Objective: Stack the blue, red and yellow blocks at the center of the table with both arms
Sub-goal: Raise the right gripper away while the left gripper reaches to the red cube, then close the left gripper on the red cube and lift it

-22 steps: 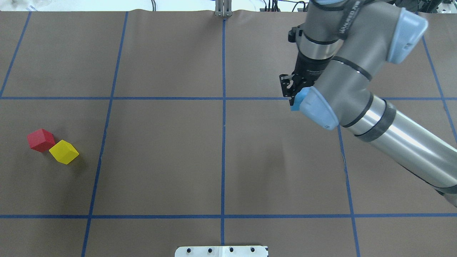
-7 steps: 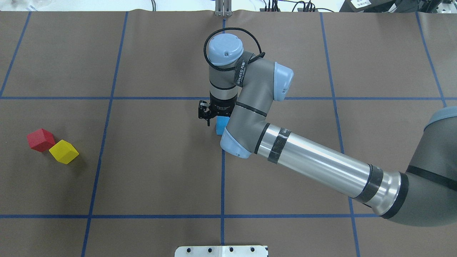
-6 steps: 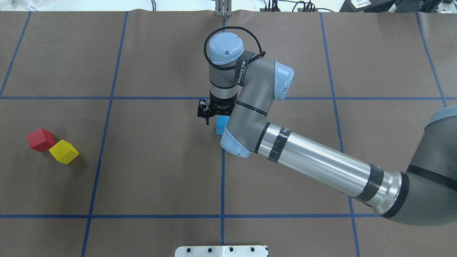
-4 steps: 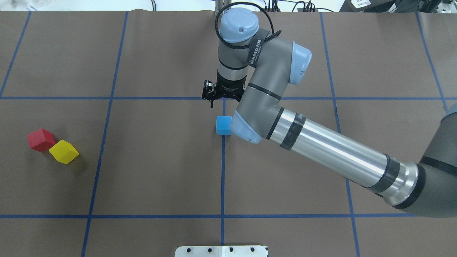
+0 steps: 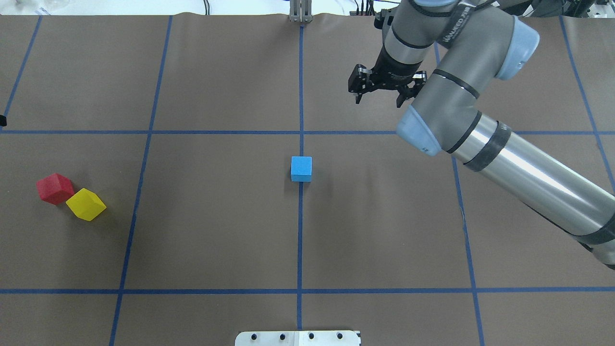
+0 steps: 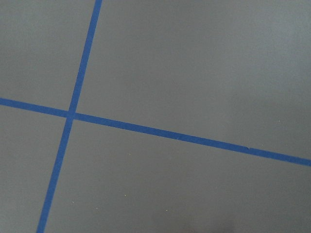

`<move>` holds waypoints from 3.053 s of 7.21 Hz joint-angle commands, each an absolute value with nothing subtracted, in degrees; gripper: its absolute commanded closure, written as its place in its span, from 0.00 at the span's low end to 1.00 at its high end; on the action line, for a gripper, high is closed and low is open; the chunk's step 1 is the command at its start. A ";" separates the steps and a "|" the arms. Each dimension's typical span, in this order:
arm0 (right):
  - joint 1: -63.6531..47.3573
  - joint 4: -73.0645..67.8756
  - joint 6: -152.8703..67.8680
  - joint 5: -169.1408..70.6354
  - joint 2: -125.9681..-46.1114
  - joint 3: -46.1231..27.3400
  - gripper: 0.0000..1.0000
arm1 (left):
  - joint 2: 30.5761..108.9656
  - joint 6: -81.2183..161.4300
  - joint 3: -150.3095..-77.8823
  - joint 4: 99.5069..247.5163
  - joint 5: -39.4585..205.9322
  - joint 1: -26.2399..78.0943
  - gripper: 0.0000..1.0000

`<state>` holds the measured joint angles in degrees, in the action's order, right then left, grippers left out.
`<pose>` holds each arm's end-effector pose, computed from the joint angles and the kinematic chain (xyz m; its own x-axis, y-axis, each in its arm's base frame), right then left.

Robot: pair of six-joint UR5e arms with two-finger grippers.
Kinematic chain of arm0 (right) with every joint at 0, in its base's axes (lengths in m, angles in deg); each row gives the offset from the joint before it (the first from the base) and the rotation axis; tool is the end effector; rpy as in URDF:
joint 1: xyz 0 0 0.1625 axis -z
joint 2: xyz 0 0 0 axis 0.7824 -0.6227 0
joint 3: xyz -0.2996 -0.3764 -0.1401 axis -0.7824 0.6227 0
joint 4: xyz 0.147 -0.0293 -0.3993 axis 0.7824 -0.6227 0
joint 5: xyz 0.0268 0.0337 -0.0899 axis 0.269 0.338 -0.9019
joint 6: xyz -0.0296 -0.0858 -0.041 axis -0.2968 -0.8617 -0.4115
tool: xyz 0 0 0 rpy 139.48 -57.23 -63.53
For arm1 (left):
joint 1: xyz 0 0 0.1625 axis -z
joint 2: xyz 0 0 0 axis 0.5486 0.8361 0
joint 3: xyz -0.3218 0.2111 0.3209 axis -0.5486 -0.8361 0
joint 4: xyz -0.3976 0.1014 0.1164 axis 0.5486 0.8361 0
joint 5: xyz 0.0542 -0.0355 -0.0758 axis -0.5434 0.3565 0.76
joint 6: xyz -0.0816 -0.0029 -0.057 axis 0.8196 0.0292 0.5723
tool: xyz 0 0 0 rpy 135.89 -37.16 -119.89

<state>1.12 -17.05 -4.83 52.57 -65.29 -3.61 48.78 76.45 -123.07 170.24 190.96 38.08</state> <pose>-0.4363 -0.6464 0.2967 0.6558 0.0387 0.7539 -0.0365 0.9991 -0.0195 0.0976 -0.5092 0.6167 0.6065 -0.2754 -0.7459 0.3171 0.9441 -0.0907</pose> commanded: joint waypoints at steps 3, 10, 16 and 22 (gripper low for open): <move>-8.18 -16.99 -20.93 56.83 -76.34 -9.64 0.00 | 43.42 98.90 -123.06 181.33 175.82 22.94 0.02; -9.07 -17.08 -21.21 57.36 -76.61 -9.74 0.00 | 42.79 100.08 -123.15 181.42 172.80 16.04 0.01; -9.16 -17.17 -20.95 57.28 -76.96 -10.26 0.00 | 43.14 100.00 -122.44 181.33 172.71 13.14 0.07; -9.25 -17.08 -20.51 57.19 -77.75 -11.05 0.00 | 42.70 95.38 -126.55 179.33 173.41 14.62 1.00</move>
<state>-9.22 -17.09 -20.54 57.19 -77.16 -10.53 42.68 98.43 -124.28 180.57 173.18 13.84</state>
